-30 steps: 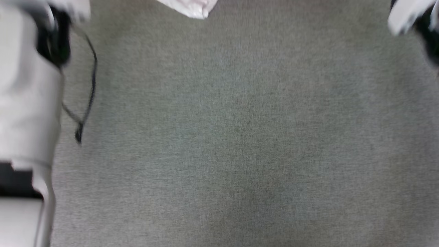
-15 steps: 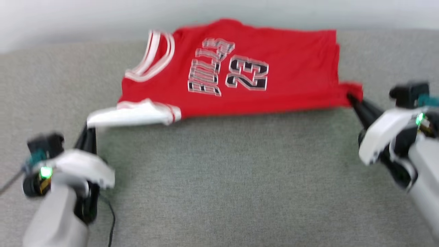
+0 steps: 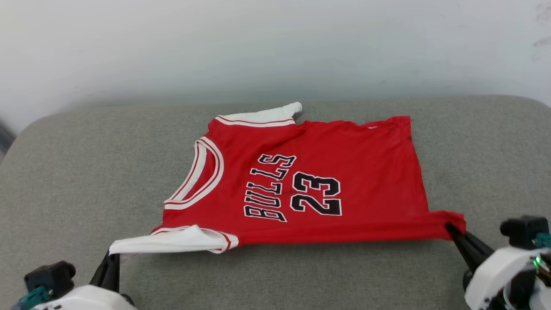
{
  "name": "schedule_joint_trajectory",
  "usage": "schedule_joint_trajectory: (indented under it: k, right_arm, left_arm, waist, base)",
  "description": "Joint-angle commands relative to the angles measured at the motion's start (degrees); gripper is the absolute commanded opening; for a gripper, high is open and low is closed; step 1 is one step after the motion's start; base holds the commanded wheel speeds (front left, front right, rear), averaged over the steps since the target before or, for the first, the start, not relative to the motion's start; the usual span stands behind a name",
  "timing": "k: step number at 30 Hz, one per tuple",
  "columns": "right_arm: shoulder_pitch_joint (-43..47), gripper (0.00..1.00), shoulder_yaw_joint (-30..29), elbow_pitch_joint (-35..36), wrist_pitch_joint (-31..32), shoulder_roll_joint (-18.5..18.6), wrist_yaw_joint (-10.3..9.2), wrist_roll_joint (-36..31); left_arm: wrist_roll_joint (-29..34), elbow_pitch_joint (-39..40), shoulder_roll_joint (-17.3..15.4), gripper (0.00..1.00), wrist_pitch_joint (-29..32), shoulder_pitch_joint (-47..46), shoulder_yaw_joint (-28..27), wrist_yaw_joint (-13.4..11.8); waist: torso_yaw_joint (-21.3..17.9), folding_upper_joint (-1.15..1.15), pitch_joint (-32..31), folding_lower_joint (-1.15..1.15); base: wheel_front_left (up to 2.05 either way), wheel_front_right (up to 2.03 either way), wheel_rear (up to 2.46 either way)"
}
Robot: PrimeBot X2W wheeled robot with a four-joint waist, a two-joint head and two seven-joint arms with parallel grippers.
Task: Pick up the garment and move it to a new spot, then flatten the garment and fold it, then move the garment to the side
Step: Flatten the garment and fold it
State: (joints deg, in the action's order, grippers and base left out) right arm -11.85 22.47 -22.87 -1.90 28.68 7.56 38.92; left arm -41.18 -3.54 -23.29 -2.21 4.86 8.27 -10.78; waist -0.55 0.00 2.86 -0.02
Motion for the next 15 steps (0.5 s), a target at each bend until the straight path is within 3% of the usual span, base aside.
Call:
schedule_joint_trajectory:
  k: [1, 9, 15]
  right_arm:
    - [2.81, 0.00, -2.31, 1.52, 0.74, 0.03, -0.14, -0.76]
    - [15.67, 0.00, -16.36, 16.67, 10.86, -4.79, -0.14, -7.45]
    - [15.50, 0.00, -21.34, 22.65, 20.61, -9.01, -0.12, -10.54]
  left_arm:
    - [0.03, 2.13, -1.40, 0.00, 0.94, 2.08, -1.10, -1.55]
    - [0.31, 17.98, -3.68, 0.00, 6.59, 9.06, -2.41, -7.15]
    - [0.27, 18.06, -3.14, 0.00, 8.53, 3.57, 0.19, -5.94]
  waist:
    - [0.55, 0.00, -0.65, 0.02]
    - [1.00, 0.00, 0.19, 0.02]
    - [0.54, 0.00, 2.81, 0.02]
  base:
    - [0.00, 0.00, 0.00]
    - [0.00, 0.00, 0.00]
    - [0.00, 0.00, 0.00]
